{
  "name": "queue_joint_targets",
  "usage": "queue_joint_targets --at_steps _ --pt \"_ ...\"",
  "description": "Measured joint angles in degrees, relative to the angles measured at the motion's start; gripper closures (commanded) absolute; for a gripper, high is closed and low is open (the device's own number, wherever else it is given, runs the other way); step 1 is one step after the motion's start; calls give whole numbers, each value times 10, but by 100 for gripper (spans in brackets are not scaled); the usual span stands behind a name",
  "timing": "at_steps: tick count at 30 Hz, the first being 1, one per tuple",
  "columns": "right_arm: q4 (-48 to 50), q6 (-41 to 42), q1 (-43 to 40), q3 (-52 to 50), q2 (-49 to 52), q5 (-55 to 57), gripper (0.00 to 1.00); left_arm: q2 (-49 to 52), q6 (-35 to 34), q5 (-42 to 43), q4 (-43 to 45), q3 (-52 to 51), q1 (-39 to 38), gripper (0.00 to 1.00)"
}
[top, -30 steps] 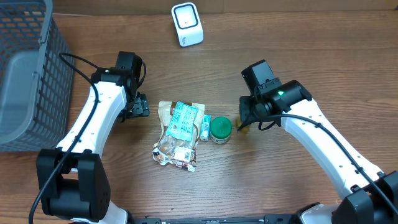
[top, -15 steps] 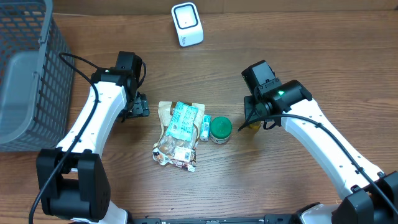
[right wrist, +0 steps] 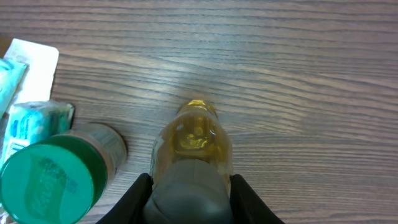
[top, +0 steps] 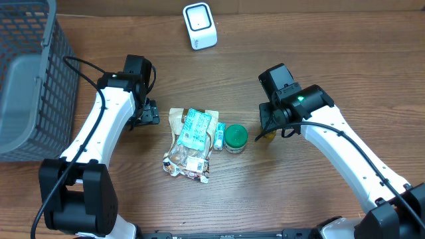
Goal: Scan the item barcode
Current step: 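Close the right gripper on the oil bottle neck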
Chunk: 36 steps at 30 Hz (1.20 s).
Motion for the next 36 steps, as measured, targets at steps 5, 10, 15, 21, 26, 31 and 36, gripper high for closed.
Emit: queue_joint_targets --at_steps 5,10,15,21,26,31,36 --pt "1 -22 0 1 0 -9 71 0 0 0 0 0 0 0" --pt "3 -31 0 1 0 -15 58 0 0 0 0 0 0 0" --pt "1 -35 0 1 0 -21 35 0 0 0 0 0 0 0" --pt "10 -34 0 1 0 -20 16 0 0 0 0 0 0 1" --pt "1 -34 0 6 0 -17 1 0 0 0 0 0 0 0" --pt "-21 -30 0 37 0 -16 0 0 0 0 0 0 0 0" --pt "-37 -24 0 45 0 -16 0 0 0 0 0 0 0 0"
